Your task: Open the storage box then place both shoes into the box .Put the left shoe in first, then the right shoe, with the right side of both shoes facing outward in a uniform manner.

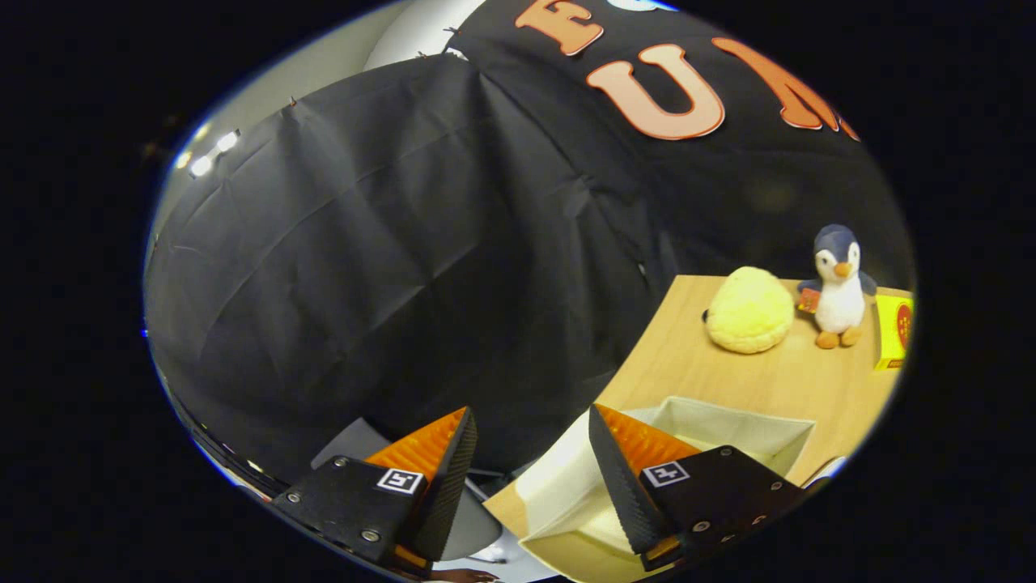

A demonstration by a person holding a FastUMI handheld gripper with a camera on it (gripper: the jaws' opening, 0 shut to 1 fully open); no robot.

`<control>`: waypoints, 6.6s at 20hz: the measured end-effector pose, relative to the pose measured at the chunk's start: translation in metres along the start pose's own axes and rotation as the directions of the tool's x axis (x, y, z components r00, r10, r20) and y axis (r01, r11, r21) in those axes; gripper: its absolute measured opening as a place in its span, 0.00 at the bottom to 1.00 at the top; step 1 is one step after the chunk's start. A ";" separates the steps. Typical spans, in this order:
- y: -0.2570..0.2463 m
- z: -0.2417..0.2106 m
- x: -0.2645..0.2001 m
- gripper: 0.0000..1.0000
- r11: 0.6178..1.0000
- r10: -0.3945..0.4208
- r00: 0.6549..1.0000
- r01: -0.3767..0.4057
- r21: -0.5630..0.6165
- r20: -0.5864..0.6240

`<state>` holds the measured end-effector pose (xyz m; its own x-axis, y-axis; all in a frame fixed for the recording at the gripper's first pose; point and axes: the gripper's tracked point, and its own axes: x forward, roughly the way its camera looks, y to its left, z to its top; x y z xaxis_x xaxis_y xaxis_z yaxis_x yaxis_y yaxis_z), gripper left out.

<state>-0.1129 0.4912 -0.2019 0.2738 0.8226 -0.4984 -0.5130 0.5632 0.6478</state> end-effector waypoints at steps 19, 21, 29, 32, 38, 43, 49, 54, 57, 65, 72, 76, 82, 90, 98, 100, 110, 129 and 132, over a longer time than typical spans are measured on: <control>-0.302 -0.163 -0.217 0.94 0.795 -0.606 0.789 0.601 -0.079 -0.099; -0.314 -0.186 -0.224 0.92 0.788 -0.615 0.776 0.611 -0.074 -0.143; -0.334 -0.241 -0.236 0.91 0.773 -0.634 0.743 0.616 -0.153 -0.213; -0.347 -0.253 -0.223 0.90 0.764 -0.644 0.731 0.627 -0.149 -0.227; -0.368 -0.258 -0.196 0.67 0.757 -0.651 0.722 0.642 -0.126 -0.234; -0.367 -0.259 -0.181 0.33 0.766 -0.633 0.731 0.640 -0.063 -0.255; -0.357 -0.240 -0.178 0.03 0.762 -0.622 0.750 0.646 0.048 -0.223; -0.334 -0.212 -0.182 0.01 0.787 -0.591 0.783 0.612 0.078 -0.193; -0.310 -0.186 -0.185 0.01 0.808 -0.572 0.806 0.585 0.062 -0.150; -0.238 -0.087 -0.190 0.01 0.851 -0.519 0.855 0.518 0.091 -0.013; -0.173 -0.043 -0.139 0.01 0.900 -0.430 0.903 0.429 0.078 0.004; -0.146 -0.057 -0.093 0.01 0.908 -0.400 0.914 0.406 0.103 -0.075; -0.143 -0.095 -0.044 0.01 0.849 -0.458 0.862 0.497 0.178 -0.218; -0.154 -0.143 0.000 0.03 0.735 -0.537 0.730 0.651 0.191 -0.422; -0.155 -0.177 0.036 0.04 0.705 -0.501 0.690 0.675 0.215 -0.523; -0.142 -0.194 0.044 0.08 0.724 -0.448 0.689 0.654 0.221 -0.570; -0.115 -0.147 0.018 0.29 0.834 -0.255 0.864 0.424 0.352 -0.434; -0.297 -0.144 -0.222 0.97 0.777 -0.585 0.801 0.598 0.195 -0.126; -0.333 -0.174 -0.265 0.97 0.697 -0.672 0.722 0.692 0.188 -0.164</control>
<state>-0.1562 0.0718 -0.3851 0.4087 0.2022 -0.8900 -0.0148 0.9765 0.2151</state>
